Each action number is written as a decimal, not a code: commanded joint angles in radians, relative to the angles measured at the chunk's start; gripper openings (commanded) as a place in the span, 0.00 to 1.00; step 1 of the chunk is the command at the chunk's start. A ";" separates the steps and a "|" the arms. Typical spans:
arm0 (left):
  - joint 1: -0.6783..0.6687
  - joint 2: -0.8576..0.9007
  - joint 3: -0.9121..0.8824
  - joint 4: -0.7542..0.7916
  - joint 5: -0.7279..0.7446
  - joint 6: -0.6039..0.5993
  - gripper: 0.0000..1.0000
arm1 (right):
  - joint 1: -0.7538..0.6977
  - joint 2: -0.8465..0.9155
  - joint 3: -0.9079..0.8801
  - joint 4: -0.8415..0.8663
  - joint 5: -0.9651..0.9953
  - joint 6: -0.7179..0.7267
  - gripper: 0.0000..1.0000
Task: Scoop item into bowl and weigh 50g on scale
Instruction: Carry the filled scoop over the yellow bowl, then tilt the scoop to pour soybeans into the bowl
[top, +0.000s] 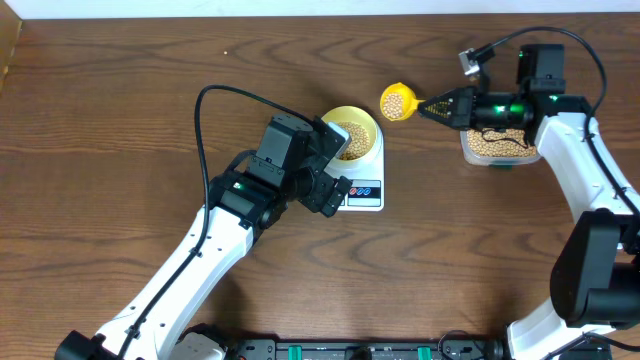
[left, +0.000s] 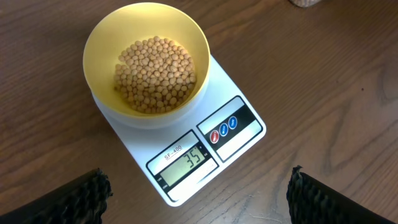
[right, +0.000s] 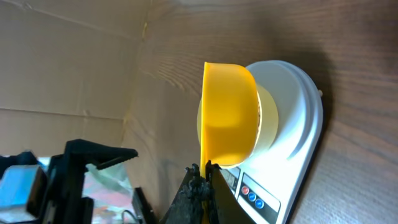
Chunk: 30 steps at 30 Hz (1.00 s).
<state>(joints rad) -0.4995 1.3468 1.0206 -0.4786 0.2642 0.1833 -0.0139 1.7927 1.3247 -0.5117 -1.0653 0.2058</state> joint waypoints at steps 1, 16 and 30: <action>0.005 0.006 -0.008 -0.003 0.012 -0.002 0.93 | 0.037 0.009 -0.005 0.030 0.020 0.007 0.01; 0.005 0.006 -0.008 -0.003 0.012 -0.002 0.93 | 0.125 0.009 -0.005 0.074 0.071 -0.005 0.01; 0.005 0.006 -0.008 -0.003 0.012 -0.002 0.93 | 0.149 0.009 -0.005 0.109 0.072 -0.140 0.01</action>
<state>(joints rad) -0.4995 1.3468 1.0206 -0.4786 0.2642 0.1833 0.1188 1.7927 1.3247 -0.4053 -0.9867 0.1394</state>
